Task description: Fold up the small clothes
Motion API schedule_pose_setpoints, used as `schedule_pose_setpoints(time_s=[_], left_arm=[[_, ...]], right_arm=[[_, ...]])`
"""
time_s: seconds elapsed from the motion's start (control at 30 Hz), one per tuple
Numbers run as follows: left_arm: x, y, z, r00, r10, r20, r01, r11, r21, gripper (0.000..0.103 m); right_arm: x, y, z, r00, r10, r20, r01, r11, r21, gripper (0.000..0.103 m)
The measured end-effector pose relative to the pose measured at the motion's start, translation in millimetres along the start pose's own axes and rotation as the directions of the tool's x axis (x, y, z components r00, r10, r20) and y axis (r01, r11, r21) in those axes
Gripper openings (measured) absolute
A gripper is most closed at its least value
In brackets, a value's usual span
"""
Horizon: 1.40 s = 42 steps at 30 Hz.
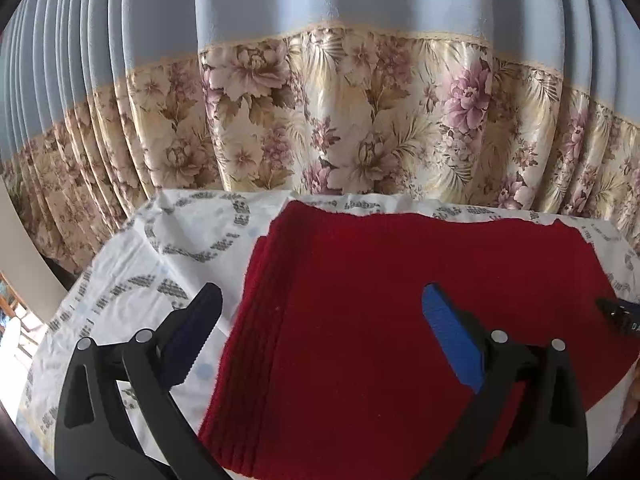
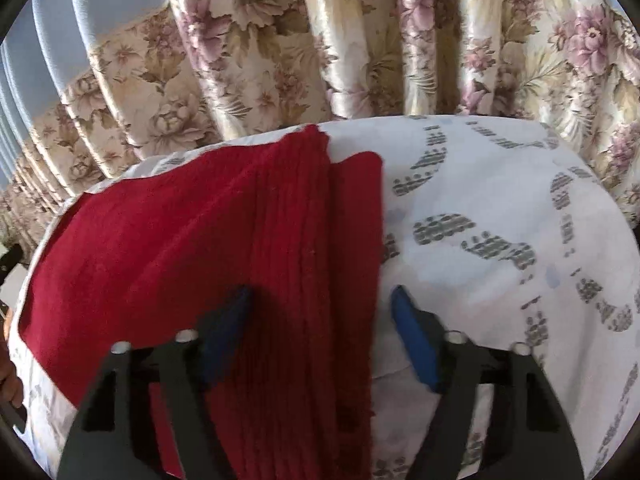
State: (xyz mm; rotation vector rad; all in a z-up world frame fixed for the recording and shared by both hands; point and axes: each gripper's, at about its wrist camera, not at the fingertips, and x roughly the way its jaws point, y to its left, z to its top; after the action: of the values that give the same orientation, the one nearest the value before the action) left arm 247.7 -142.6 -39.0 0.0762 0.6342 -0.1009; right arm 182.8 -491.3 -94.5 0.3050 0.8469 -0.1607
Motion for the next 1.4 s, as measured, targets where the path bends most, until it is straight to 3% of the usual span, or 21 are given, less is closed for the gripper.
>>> schedule_pose_setpoints(time_s=[0.07, 0.17, 0.47, 0.83, 0.97, 1.03, 1.27, 1.4], left_arm=[[3, -2, -3, 1.0, -0.011, -0.011, 0.011, 1.0, -0.002, 0.099], [5, -11, -7, 1.0, -0.007, -0.02, 0.008, 1.0, 0.029, 0.099], [-2, -45, -11, 1.0, -0.026, -0.015, 0.027, 0.994, 0.105, 0.099], [21, -105, -7, 0.993, -0.081, -0.091, 0.094, 0.984, 0.152, 0.099], [33, -119, -16, 0.982, -0.122, -0.142, 0.145, 0.976, 0.164, 0.099], [50, -128, -26, 0.976, -0.088, -0.2, 0.13, 0.969, 0.211, 0.1], [47, -120, -23, 0.973, -0.12, -0.198, 0.155, 0.973, 0.169, 0.1], [29, -101, -12, 0.985, -0.089, -0.147, 0.117, 0.974, 0.196, 0.1]], right_arm=[[-3, 4, 1, 1.0, 0.023, 0.004, -0.023, 1.0, -0.008, 0.034], [-9, 9, 2, 0.999, 0.029, 0.034, -0.029, 1.0, -0.007, 0.021], [-34, 4, 13, 0.989, 0.109, 0.096, -0.111, 0.993, 0.024, 0.019], [-51, 6, 19, 0.981, 0.139, 0.132, -0.144, 0.989, 0.028, 0.018], [-54, 7, 19, 0.98, 0.146, 0.138, -0.151, 0.988, 0.026, 0.017], [-55, 8, 20, 0.978, 0.156, 0.142, -0.161, 0.987, 0.025, 0.017], [-61, 9, 22, 0.965, 0.212, 0.154, -0.223, 0.973, 0.055, 0.017], [-70, 25, 26, 0.956, 0.235, 0.174, -0.246, 0.968, 0.047, 0.017]])
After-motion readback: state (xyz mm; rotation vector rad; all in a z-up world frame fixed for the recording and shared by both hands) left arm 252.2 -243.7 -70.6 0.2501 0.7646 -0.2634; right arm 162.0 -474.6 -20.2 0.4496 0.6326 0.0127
